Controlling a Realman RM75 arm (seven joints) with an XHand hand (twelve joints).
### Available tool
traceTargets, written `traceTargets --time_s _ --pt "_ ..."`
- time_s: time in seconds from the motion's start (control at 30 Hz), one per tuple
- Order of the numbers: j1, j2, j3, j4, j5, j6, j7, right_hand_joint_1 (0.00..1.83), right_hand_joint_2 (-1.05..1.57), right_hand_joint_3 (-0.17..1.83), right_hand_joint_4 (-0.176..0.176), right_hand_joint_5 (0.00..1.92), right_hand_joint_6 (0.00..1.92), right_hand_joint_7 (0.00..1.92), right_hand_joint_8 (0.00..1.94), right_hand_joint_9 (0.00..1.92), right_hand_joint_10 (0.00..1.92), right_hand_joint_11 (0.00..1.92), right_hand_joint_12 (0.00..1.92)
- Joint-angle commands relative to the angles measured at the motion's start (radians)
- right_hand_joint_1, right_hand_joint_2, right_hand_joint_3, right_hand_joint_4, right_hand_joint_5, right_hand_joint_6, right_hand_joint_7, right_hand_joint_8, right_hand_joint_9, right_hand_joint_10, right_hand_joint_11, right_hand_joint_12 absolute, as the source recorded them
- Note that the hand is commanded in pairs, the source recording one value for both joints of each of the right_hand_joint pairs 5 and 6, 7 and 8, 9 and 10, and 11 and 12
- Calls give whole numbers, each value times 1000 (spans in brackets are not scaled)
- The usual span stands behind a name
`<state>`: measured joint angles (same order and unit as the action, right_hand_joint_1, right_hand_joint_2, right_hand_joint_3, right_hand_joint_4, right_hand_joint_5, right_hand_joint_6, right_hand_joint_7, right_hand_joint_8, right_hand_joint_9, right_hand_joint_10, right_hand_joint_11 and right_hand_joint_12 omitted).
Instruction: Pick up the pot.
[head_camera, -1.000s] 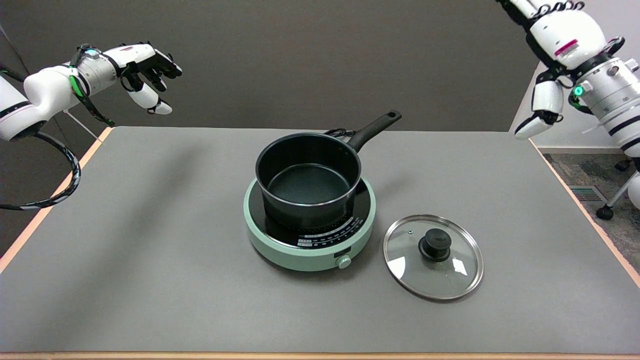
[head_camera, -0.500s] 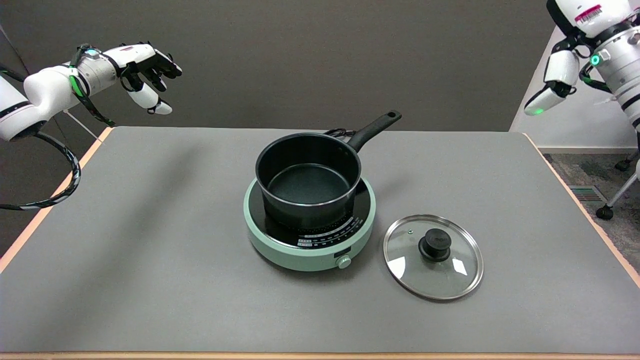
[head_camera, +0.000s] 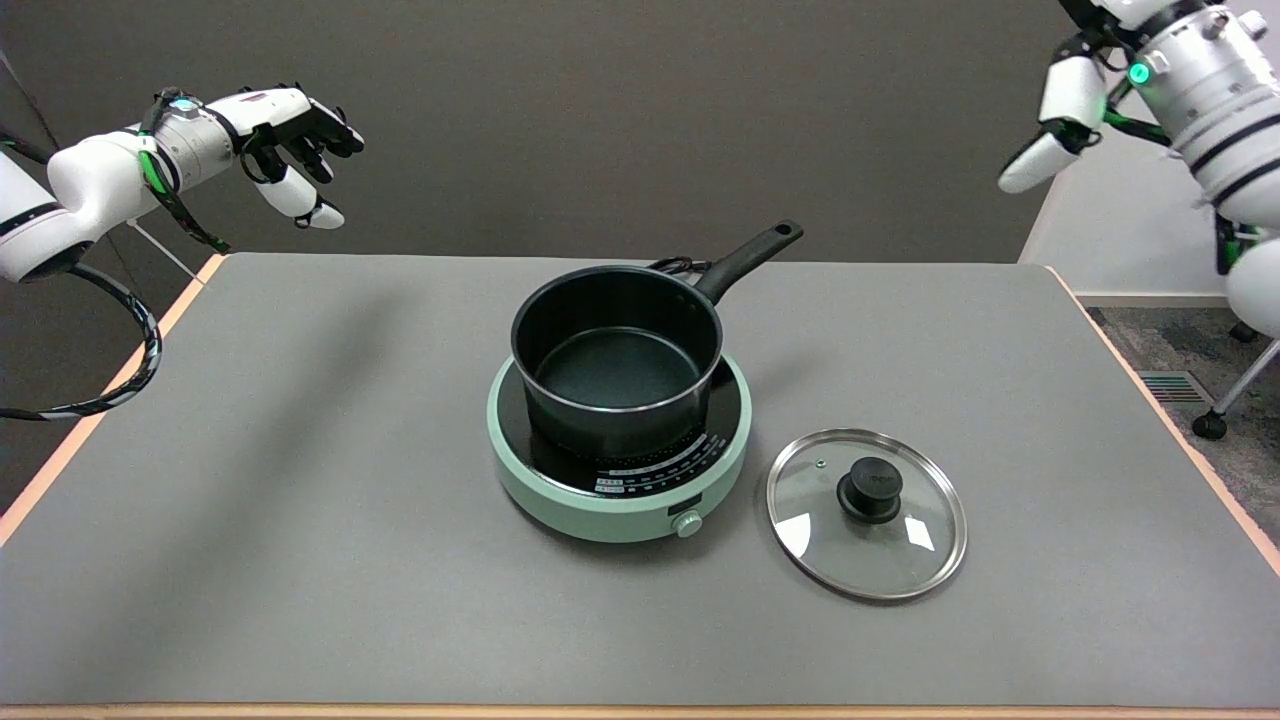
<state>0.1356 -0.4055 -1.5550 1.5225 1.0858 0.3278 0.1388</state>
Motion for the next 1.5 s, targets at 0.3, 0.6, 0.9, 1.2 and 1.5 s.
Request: traceTargets --time_s 0.3,0.6,0.9,1.2,1.5 --pt "628 -61 -617 -25 300 -100 -57 1286 -1047 932 90 8 8 8 8 8 8 8 8" --pt "842 -153 -805 -92 281 -167 -90 1291 -1047 985 93 10 10 10 10 10 10 10 10" --pt "838 -156 -893 -92 180 -204 -90 1310 -1047 975 55 17 17 17 17 17 17 17 17" --pt "822 -172 -960 -84 146 -212 -79 1310 -1047 996 61 22 22 22 22 22 22 22 22" --pt "836 -197 -1036 -108 150 -229 -79 1309 -1047 1001 63 27 27 27 27 27 27 27 27"
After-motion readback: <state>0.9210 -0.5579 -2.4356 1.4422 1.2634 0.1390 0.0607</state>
